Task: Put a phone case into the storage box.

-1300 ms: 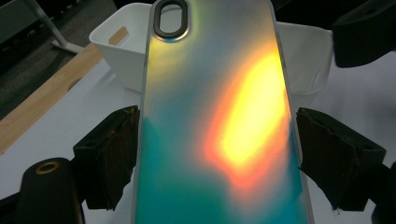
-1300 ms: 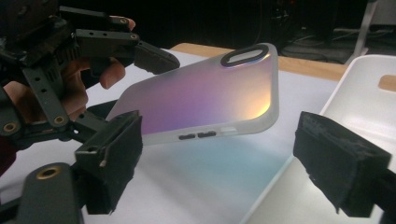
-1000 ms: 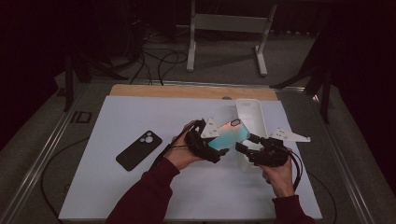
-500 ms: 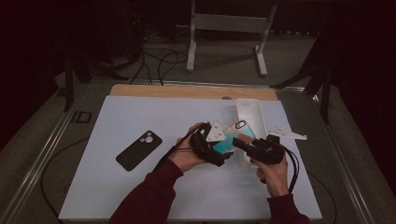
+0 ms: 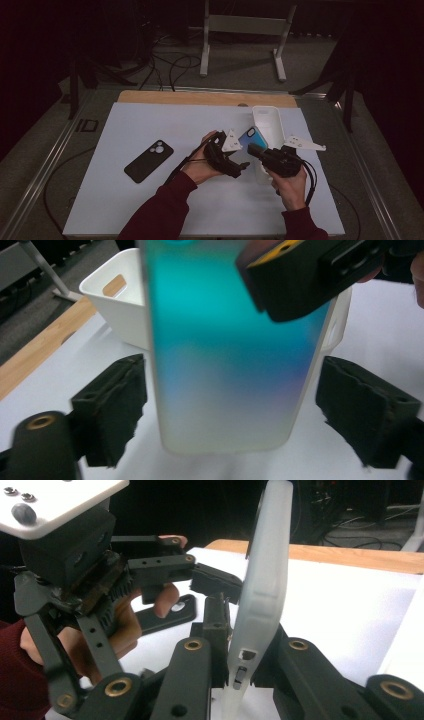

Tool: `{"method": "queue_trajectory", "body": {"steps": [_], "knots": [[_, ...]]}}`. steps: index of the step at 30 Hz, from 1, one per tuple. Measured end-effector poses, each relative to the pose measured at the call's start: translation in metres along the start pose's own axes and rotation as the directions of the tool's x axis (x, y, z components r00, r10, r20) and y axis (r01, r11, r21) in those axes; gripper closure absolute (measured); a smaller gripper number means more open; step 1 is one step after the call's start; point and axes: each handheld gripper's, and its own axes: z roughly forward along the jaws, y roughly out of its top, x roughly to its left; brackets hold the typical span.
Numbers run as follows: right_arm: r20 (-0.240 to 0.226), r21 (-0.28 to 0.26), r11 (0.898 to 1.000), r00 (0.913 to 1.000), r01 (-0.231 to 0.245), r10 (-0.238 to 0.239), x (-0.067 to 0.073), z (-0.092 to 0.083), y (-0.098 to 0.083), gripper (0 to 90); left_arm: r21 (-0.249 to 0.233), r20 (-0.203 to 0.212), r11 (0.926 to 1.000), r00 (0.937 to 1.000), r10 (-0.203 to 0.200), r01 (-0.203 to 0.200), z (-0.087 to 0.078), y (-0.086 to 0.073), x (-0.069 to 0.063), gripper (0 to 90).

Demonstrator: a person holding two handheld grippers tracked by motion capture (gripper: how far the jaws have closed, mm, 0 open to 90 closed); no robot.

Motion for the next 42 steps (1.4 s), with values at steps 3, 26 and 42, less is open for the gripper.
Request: {"method": "queue_trajectory", "body": {"steps": [3,26,42], "knots": [[0.011,-0.006,1.0,0.9999,0.002,-0.001,-0.003,-0.003,0.001,81.6,-0.006,0.015,0.9999,0.9998,-0.015,0.015,-0.003,-0.001,0.004,9.3],[-0.113,-0.006,0.993,0.9869,0.115,-0.115,0.009,-0.014,0.01,81.6,-0.032,0.23,0.9968,0.971,-0.065,0.074,-0.008,-0.01,0.014,7.4],[-0.23,-0.04,0.991,0.9636,0.13,-0.136,0.008,-0.016,0.013,81.6,-0.064,0.353,0.9929,0.9329,-0.071,0.1,-0.006,-0.014,0.014,27.2]]}}
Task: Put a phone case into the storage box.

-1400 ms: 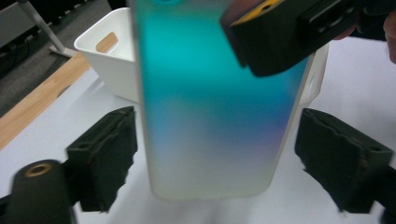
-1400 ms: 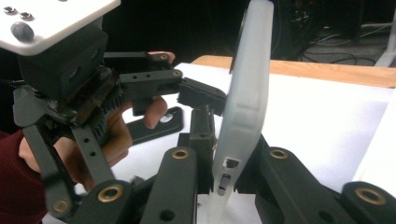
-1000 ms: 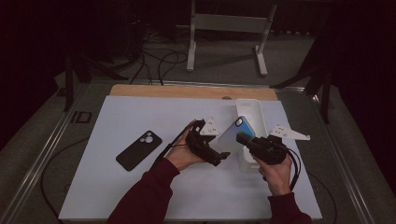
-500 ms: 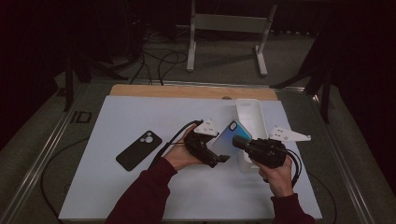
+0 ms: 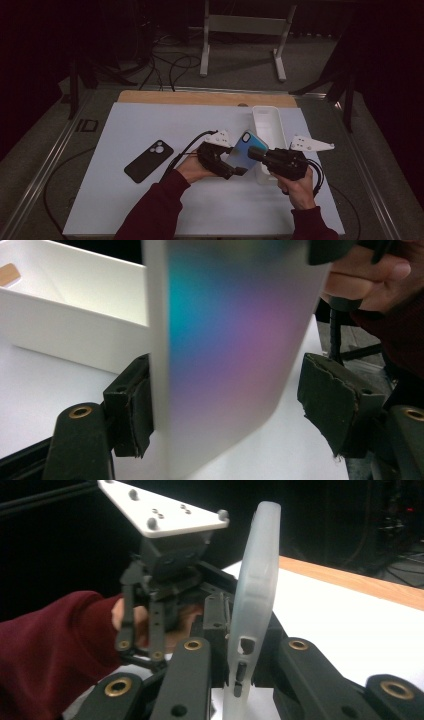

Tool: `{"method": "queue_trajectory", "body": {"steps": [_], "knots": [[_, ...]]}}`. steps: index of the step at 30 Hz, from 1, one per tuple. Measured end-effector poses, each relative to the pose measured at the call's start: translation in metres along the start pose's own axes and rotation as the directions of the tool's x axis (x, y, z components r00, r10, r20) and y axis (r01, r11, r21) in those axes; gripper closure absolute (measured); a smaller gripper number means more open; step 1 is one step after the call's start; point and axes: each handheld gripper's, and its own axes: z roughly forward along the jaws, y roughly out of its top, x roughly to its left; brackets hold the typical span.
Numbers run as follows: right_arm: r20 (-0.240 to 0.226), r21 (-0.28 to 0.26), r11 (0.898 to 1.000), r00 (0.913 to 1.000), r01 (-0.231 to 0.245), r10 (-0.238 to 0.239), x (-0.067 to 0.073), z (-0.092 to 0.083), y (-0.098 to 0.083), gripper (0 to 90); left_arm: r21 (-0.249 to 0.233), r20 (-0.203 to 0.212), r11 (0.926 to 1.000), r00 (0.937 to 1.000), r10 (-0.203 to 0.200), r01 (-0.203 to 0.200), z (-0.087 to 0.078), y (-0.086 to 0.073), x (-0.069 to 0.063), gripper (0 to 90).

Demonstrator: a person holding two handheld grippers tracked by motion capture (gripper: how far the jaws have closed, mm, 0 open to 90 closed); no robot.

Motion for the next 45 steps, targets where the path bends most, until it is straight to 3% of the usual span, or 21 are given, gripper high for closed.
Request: {"method": "queue_trajectory", "body": {"steps": [4,9,14,23,29,38,45], "knots": [[-0.01,-0.004,1.0,0.9999,0.01,-0.01,0.001,0.0,0.0,81.6,0.004,0.017,1.0,0.9998,0.005,-0.005,0.001,0.0,-0.001,30.5],[0.022,-0.002,1.0,0.9996,0.02,-0.02,-0.003,-0.004,-0.001,81.1,0.002,-0.026,0.9989,0.9985,0.048,-0.048,-0.003,-0.001,-0.005,48.3],[0.008,-0.005,1.0,0.9999,0.012,-0.011,-0.007,-0.009,-0.002,79.7,-0.007,-0.001,0.9986,0.9986,0.053,-0.053,-0.005,-0.001,-0.004,57.7],[0.064,0.023,1.0,0.9978,0.014,-0.016,-0.01,-0.009,-0.003,52.2,-0.002,0.024,0.997,0.9967,0.078,-0.078,-0.002,-0.001,-0.007,80.1],[0.095,0.078,0.997,0.9955,-0.014,0.007,-0.01,-0.004,-0.004,36.0,0.024,-0.026,0.9946,0.9944,0.102,-0.102,0.0,-0.001,-0.009,80.9],[0.191,0.055,0.998,0.9814,-0.028,0.017,-0.009,-0.011,-0.001,19.1,0.013,-0.108,0.9967,0.9909,0.081,-0.08,-0.005,0.0,-0.005,81.0],[0.226,0.034,0.999,0.9739,-0.031,0.022,-0.006,-0.012,0.002,11.3,0.029,-0.14,0.9975,0.9879,0.068,-0.065,-0.003,0.0,-0.005,81.0]]}}
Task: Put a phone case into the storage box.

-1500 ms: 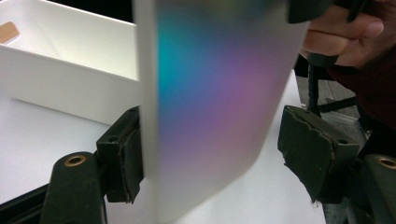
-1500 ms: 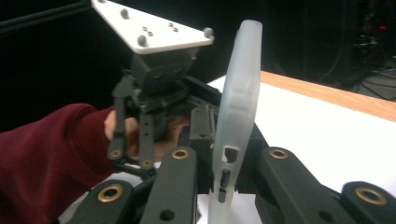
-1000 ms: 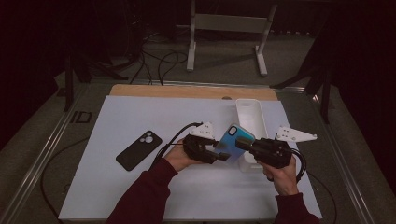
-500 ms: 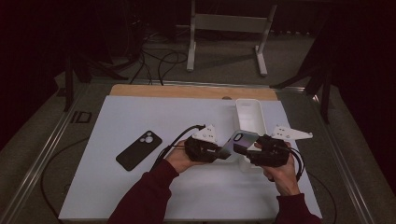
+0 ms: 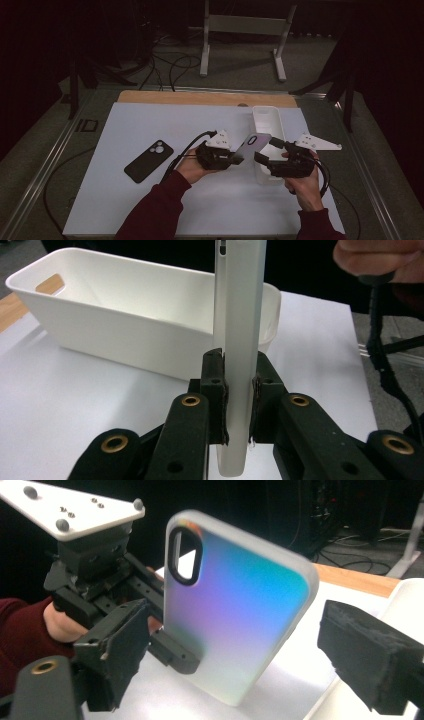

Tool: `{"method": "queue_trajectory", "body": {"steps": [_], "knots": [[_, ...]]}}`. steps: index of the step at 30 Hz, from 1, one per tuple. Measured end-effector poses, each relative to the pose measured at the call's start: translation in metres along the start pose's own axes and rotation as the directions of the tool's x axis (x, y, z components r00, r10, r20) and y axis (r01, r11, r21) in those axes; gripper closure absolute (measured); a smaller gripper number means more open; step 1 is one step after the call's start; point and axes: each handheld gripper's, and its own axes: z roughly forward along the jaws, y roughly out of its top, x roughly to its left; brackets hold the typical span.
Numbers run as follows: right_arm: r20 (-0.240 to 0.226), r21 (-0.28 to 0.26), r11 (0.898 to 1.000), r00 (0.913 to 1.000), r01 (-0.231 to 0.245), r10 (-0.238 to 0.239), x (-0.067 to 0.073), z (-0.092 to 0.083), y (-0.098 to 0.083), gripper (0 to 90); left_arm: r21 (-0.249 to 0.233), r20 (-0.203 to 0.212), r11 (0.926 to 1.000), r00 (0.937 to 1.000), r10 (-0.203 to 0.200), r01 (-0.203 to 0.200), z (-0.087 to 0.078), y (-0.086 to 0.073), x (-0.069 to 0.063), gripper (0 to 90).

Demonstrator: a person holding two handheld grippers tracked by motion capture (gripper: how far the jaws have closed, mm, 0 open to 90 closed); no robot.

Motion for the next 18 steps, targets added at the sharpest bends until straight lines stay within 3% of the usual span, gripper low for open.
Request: {"method": "queue_trajectory", "body": {"steps": [18], "knots": [[0.077,-0.041,0.999,0.9968,-0.02,0.023,0.004,0.004,0.011,8.8,-0.018,-0.102,0.9993,0.9941,-0.036,0.034,-0.006,0.003,0.001,81.0]]}}
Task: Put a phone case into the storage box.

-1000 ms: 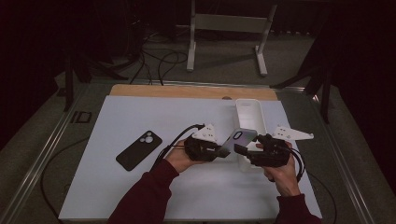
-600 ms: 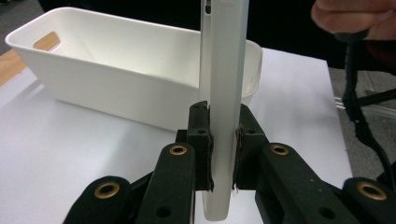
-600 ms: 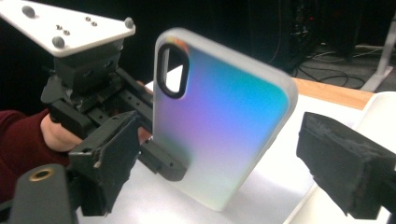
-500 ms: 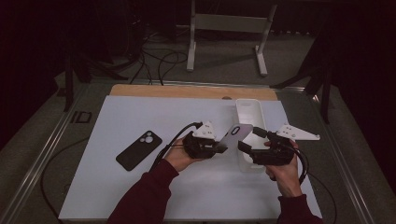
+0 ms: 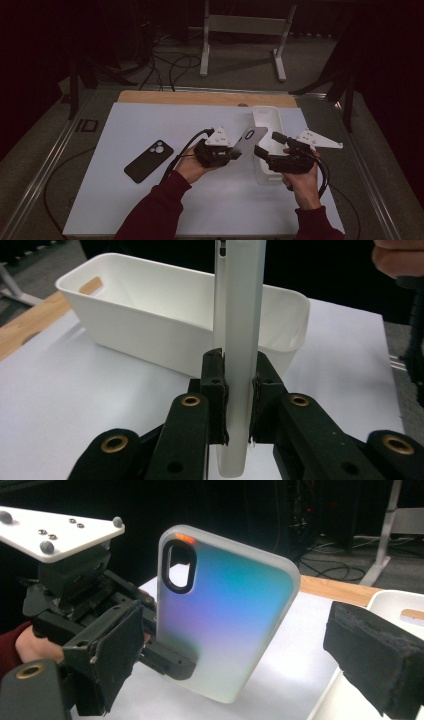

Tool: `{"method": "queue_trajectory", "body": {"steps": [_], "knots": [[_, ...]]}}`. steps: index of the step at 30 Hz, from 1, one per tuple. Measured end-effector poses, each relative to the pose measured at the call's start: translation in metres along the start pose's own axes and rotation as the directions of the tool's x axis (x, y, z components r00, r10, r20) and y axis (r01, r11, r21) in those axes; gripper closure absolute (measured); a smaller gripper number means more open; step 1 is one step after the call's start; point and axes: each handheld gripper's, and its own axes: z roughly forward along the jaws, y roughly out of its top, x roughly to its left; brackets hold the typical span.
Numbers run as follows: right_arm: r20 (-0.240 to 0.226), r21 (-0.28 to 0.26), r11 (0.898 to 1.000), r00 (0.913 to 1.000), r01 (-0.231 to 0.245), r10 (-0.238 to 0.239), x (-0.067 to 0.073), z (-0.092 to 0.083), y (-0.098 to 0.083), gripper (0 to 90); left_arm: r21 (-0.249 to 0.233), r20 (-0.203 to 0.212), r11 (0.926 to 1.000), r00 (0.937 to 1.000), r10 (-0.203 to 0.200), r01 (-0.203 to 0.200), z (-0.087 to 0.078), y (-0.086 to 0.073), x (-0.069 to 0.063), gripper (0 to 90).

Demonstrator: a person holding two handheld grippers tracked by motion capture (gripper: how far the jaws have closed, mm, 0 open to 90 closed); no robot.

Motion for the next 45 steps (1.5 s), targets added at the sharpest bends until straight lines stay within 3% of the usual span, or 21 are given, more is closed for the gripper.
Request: {"method": "queue_trajectory", "body": {"steps": [5,10,23,30,36,45], "knots": [[0.029,-0.012,1.0,0.9995,-0.006,0.006,0.004,0.005,0.005,8.5,-0.015,-0.041,0.9997,0.9989,-0.02,0.02,-0.001,0.001,0.0,81.0],[0.042,-0.013,1.0,0.9989,-0.019,0.02,0.007,0.01,0.007,8.5,-0.017,-0.07,0.9998,0.9975,-0.007,0.006,0.001,0.002,-0.004,81.0],[0.057,-0.035,0.995,0.9934,-0.098,0.1,0.009,0.022,0.011,8.6,-0.035,-0.056,0.9993,0.9984,-0.01,0.008,0.006,0.003,-0.01,80.9],[0.087,-0.058,0.989,0.9865,-0.134,0.139,0.011,0.028,0.01,15.5,-0.029,-0.048,0.9995,0.9988,-0.01,0.009,0.01,0.002,-0.013,81.0],[0.117,-0.059,0.991,0.9847,-0.123,0.129,0.013,0.031,0.01,15.5,-0.024,-0.058,0.9997,0.9983,-0.008,0.006,0.011,0.003,-0.015,81.0],[0.124,-0.049,0.993,0.9855,-0.111,0.116,0.015,0.032,0.011,16.5,-0.023,-0.058,0.9996,0.9982,-0.015,0.014,0.012,0.002,-0.014,80.6]]}}
